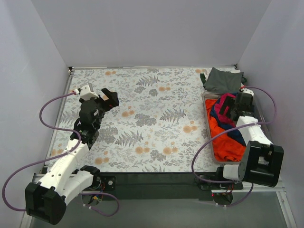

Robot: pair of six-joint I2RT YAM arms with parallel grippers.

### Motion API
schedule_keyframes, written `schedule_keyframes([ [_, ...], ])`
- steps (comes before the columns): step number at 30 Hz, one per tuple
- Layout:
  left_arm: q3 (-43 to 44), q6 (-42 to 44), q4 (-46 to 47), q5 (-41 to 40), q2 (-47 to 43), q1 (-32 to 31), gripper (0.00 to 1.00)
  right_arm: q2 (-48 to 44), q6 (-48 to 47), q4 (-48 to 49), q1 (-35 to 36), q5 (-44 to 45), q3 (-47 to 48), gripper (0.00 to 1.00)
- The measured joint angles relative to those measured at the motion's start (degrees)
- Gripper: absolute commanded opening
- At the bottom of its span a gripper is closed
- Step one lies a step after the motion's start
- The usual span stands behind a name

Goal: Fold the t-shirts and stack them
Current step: Grab the tshirt from the pile

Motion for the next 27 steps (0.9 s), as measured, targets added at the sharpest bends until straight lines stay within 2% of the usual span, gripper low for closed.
schedule_keyframes([
  [1,0.0,0.09,0.04,-0.02,0.22,0.0,0.86,0.87,0.11,0.31,-0.2,-0.24,0.13,0.67],
  [6,0.0,0.59,0.02,-0.48,0.87,0.0,0.86,4.92,0.11,1.31,-0.63,-1.03,0.83,0.51],
  [8,0.0,0.7,0.0,-0.79,0.96,0.0,0.86,5.9,-0.02,1.6,-0.87,-1.29,1.03,0.22],
  [10,0.0,0.83,0.02,-1.07,0.94,0.0,0.86,6.14,-0.13,1.75,-0.96,-1.44,1.11,0.02],
  [17,0.0,1.03,0.07,-1.29,0.94,0.0,0.86,4.83,-0.2,1.01,-1.25,-1.14,1.79,0.01],
  [27,0.0,1.03,0.2,-1.27,0.96,-0.02,0.86,-11.65,-0.9,-5.77,-1.25,-1.64,10.97,0.01],
])
